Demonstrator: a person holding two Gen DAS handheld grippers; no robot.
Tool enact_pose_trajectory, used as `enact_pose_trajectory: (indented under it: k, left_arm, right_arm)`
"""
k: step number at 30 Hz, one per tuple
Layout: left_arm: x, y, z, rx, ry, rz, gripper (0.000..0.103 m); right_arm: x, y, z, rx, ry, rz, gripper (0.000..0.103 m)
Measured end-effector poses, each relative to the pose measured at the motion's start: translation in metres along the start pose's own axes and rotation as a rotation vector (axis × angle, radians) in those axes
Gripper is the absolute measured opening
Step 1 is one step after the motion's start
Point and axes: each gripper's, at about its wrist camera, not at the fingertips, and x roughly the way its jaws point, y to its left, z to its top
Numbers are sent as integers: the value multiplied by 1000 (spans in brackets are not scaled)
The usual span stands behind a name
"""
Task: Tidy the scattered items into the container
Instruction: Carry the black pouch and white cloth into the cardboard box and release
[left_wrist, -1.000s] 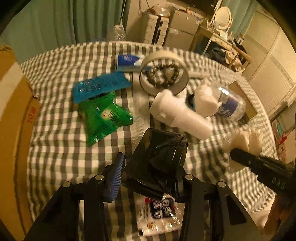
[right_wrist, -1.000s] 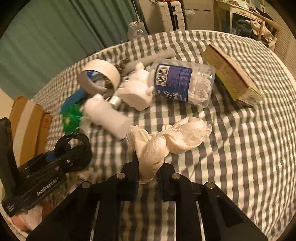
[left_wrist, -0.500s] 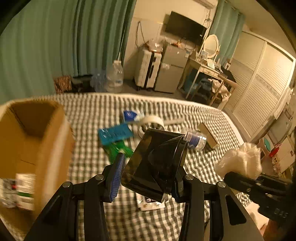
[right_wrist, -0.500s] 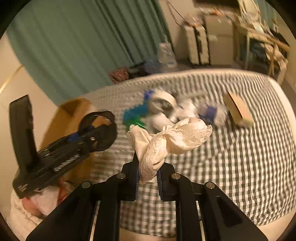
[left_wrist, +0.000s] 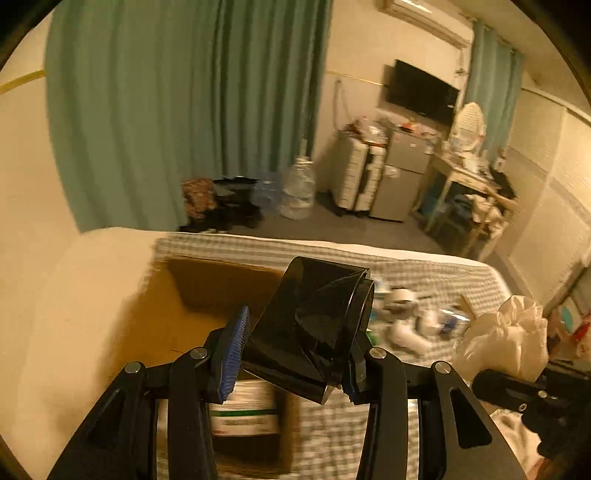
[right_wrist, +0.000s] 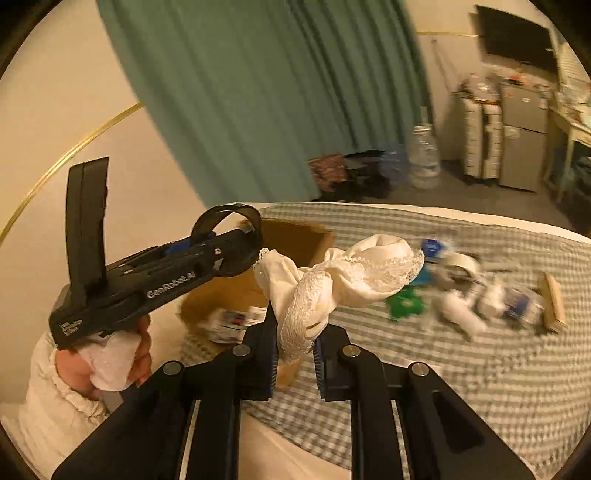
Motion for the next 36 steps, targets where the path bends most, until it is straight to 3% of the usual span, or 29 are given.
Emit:
enact_pose_trajectory:
  k: [7,17,19,20,21,22,23,30,36]
  left_arm:
    - [54,71,-22,-70,77,80,45]
    - [138,123,-53,-122,176,67,46]
    - [146,127,-58,-106,178,46,57]
    - [148,128,-59,-96,182,42,63]
    - [148,127,-57,-89,170,45,76]
    - [146,127,-56,-85,149,55,83]
    - [142,127,-54,-84,130,64,90]
    - [117,115,-47,-58,112,99,92]
    - [66,78,-32,-32,48,72,95]
  right_arm:
    - [88,33,16,-48,111,63,18]
    - [218,25,27,-27,284,66,18]
    - [233,22,32,-9,298,74,18]
    - [238,19,34,-6,304,78,22]
    - [243,19,37,2,308,76,30]
    - [247,17,41,22,312,71,56]
    - [247,15,46,37,312,66,76]
    - [221,4,70,71,223,11,77]
    - [154,-6,61,39,139,-68,77]
